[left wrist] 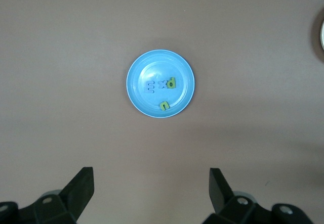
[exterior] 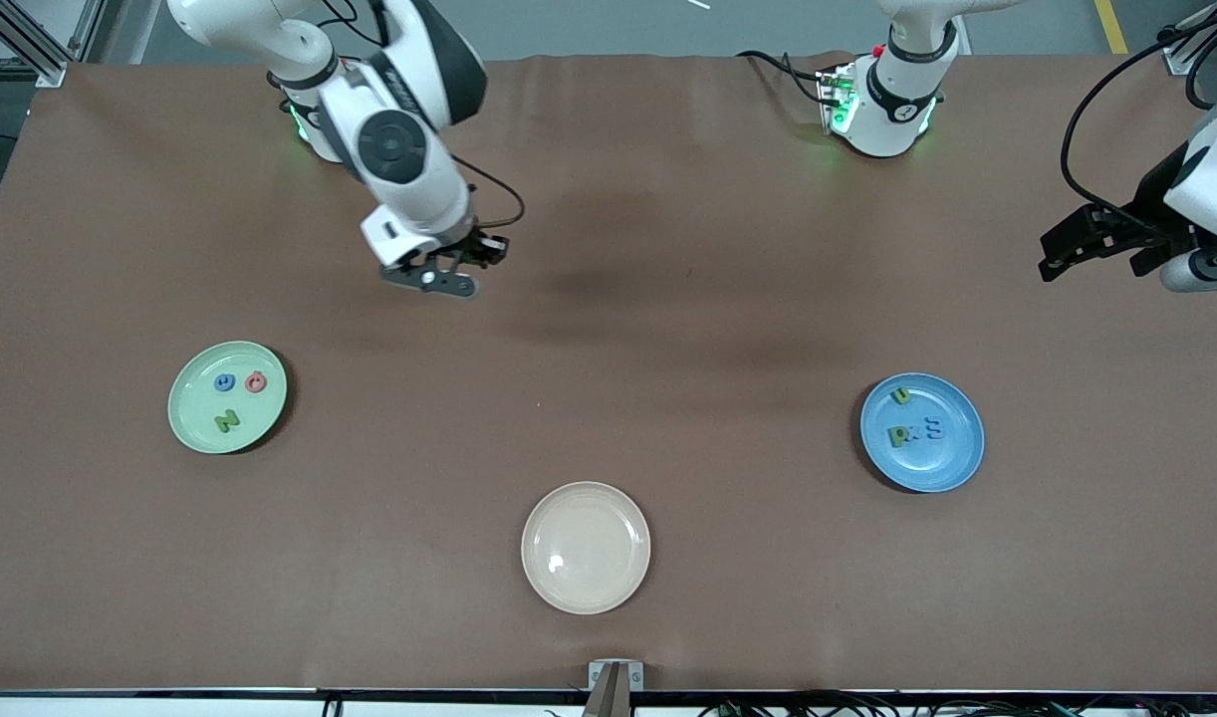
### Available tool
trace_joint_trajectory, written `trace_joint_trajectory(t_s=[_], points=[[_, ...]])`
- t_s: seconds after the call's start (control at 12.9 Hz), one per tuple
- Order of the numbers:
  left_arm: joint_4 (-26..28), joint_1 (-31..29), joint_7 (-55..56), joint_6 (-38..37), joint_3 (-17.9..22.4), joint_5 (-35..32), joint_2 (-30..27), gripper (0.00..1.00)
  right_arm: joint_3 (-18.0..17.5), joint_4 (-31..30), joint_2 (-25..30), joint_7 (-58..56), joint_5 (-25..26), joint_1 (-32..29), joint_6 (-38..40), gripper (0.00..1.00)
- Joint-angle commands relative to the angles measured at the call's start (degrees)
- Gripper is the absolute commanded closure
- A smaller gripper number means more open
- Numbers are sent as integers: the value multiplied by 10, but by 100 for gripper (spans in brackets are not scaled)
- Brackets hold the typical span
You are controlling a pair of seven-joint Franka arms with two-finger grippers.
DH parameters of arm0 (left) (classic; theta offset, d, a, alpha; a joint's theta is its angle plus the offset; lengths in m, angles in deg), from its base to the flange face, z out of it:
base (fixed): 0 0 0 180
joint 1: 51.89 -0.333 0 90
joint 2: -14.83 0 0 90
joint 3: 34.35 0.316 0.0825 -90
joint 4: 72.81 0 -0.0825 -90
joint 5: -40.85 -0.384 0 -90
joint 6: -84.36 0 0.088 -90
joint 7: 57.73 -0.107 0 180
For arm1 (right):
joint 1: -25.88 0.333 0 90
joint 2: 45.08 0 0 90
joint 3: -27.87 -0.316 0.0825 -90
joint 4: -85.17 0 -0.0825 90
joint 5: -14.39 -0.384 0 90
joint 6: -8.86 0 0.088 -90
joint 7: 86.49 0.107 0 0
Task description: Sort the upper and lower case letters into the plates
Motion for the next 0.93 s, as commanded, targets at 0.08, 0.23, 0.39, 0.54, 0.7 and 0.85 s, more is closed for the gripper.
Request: trace_joint_trajectory(t_s=[0.08, 0.23, 0.39, 0.54, 0.7, 0.85], points=[[10, -5, -6, 7, -1, 7, -13, 0, -7, 56, -6, -217, 6, -145, 60, 91], [10, -5, -7, 8, -1, 7, -13, 0, -7, 57, -9, -298, 21, -197, 39, 91], [11, -5, -8, 10, -1, 6, -13, 0, -7, 57, -22, -364, 34, -244, 20, 91], [10, -6, -11, 10, -1, 6, -13, 0, -7, 57, -48, -446, 46, -297, -19, 91], [11, -7, -12, 11, -1, 6, -13, 0, -7, 57, -83, -515, 51, -339, -72, 91], [10, -7, -12, 11, -1, 6, -13, 0, -7, 64, -123, -569, 52, -364, -117, 91]])
